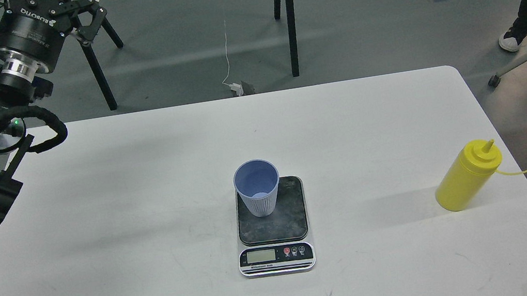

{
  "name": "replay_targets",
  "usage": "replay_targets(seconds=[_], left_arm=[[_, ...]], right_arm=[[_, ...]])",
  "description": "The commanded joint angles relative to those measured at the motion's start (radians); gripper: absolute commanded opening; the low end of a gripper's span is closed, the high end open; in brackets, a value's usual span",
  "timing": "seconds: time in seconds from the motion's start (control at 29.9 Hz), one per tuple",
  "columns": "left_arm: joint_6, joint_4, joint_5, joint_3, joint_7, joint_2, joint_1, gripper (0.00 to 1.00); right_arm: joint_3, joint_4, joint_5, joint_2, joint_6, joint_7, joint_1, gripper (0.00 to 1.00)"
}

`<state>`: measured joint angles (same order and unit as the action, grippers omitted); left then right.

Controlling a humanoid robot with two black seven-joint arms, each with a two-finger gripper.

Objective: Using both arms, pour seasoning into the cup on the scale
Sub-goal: 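Open the left gripper and raise it away from the cup, then move the right gripper to the yellow bottle and grasp it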

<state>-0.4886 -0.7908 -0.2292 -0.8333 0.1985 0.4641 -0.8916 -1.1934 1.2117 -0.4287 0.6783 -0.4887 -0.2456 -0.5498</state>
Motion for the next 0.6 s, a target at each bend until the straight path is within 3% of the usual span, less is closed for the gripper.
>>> replay_targets(seconds=[0.0, 0.2, 0.43, 0.57], left_arm=[[0.000, 0.004, -0.005, -0.009, 0.001, -0.002, 0.003, 1.00], [0.000, -0.004, -0.004, -0.010, -0.002, 0.027, 0.008, 1.00], [0.000, -0.005, -0.001, -0.009, -0.002, 0.044, 0.010, 1.00], [0.000, -0.005, 0.001, -0.007, -0.002, 0.042, 0.010, 1.00]], right_arm=[[-0.008, 0.141, 0.001, -0.005, 0.000, 0.002, -0.068, 0.99], [-0.022, 0.301, 0.002, 0.006, 0.000, 0.008, -0.098, 0.99], [0.017, 0.267, 0.013, -0.014, 0.000, 0.015, 0.040, 0.99], [0.046, 0.241, 0.031, -0.107, 0.000, 0.015, 0.091, 0.99]])
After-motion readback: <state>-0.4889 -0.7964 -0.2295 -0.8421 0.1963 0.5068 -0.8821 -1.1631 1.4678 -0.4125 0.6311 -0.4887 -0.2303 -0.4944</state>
